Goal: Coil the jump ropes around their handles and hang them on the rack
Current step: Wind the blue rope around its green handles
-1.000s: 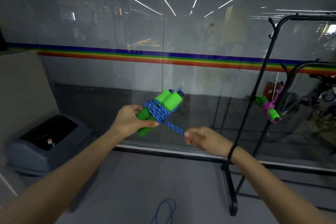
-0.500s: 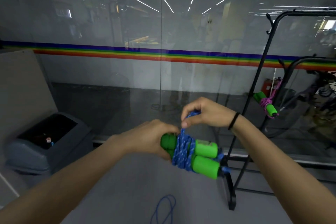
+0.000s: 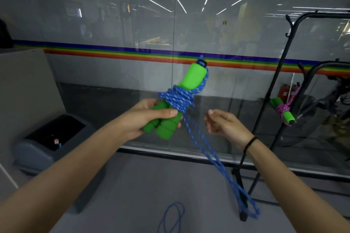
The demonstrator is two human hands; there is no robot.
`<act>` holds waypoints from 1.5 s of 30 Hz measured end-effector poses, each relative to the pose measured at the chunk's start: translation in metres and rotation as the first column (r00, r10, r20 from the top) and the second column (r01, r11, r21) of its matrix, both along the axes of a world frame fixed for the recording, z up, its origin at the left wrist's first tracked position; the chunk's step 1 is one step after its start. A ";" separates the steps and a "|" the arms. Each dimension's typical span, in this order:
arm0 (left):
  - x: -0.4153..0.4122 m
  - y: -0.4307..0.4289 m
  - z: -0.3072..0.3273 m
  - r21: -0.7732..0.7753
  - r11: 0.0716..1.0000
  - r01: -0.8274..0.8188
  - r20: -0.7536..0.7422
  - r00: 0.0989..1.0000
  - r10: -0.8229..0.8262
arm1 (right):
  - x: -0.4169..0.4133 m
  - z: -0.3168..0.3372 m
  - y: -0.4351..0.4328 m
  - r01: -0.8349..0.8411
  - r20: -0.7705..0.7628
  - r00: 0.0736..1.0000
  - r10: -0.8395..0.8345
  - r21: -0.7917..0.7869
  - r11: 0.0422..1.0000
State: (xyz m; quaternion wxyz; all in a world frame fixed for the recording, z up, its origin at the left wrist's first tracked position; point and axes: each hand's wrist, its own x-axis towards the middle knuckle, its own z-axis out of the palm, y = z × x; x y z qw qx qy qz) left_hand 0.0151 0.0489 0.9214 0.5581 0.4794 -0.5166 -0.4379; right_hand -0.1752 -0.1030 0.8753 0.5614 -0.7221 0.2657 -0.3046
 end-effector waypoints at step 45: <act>0.002 -0.021 -0.050 0.141 0.976 -0.163 0.984 0.130 -0.121 | 0.002 0.045 0.051 -0.563 -0.698 0.706 -0.122 -0.657 0.501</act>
